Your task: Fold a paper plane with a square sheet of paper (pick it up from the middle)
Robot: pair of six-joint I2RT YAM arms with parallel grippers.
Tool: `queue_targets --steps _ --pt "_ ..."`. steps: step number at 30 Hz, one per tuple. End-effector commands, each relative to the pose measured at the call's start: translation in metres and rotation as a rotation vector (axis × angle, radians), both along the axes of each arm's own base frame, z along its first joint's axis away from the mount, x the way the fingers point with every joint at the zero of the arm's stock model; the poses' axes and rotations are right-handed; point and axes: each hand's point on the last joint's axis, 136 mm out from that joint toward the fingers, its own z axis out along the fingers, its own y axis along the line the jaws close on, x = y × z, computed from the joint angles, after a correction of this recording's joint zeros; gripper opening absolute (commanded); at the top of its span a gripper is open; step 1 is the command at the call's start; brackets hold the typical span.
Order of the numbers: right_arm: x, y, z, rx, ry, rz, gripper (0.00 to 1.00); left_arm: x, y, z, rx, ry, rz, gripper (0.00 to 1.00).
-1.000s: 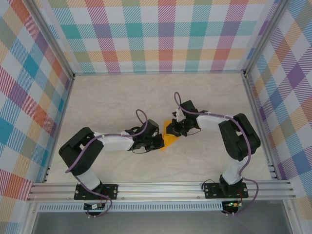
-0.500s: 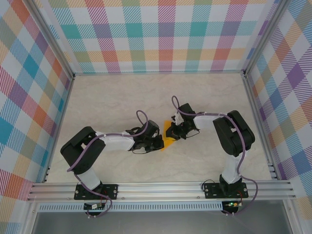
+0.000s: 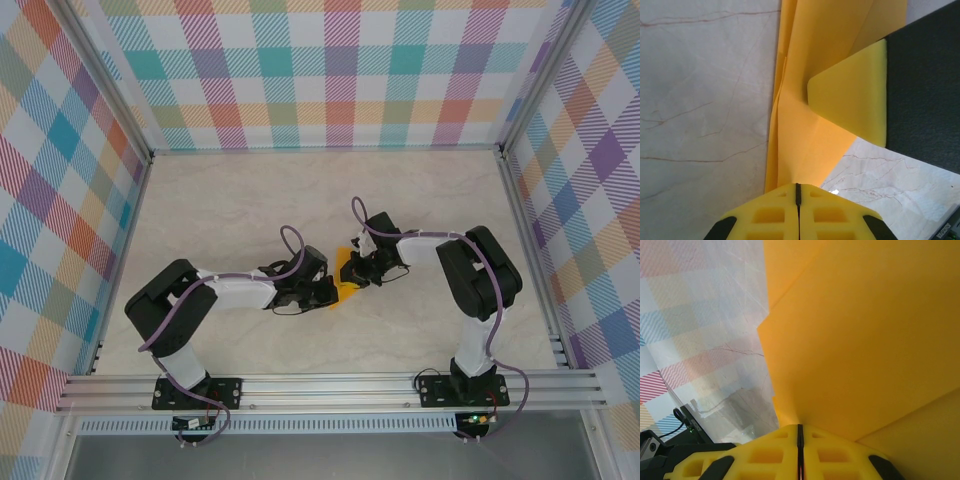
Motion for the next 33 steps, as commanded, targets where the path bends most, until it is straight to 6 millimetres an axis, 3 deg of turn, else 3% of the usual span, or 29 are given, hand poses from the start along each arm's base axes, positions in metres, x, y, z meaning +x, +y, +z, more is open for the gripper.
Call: queue_targets --steps 1,9,14,20,26,33 --pt "-0.003 -0.003 -0.009 -0.034 -0.001 0.021 0.09 -0.006 0.012 -0.023 0.074 0.028 0.009 0.05" --pt "0.004 0.001 -0.003 -0.017 -0.051 0.039 0.10 -0.022 0.027 -0.040 0.121 0.092 0.014 0.04" --pt "-0.014 0.001 0.007 -0.002 -0.055 0.060 0.10 -0.020 0.024 -0.036 0.112 0.086 0.012 0.03" --pt "-0.031 0.005 0.002 -0.017 -0.043 0.120 0.10 -0.020 0.022 -0.034 0.108 0.084 0.009 0.02" --pt "-0.019 0.002 -0.011 -0.086 -0.032 0.089 0.09 -0.024 0.027 -0.035 0.121 0.096 0.010 0.02" --pt "0.009 -0.010 -0.013 -0.100 -0.020 -0.007 0.09 -0.032 0.038 -0.044 0.169 0.136 0.020 0.02"
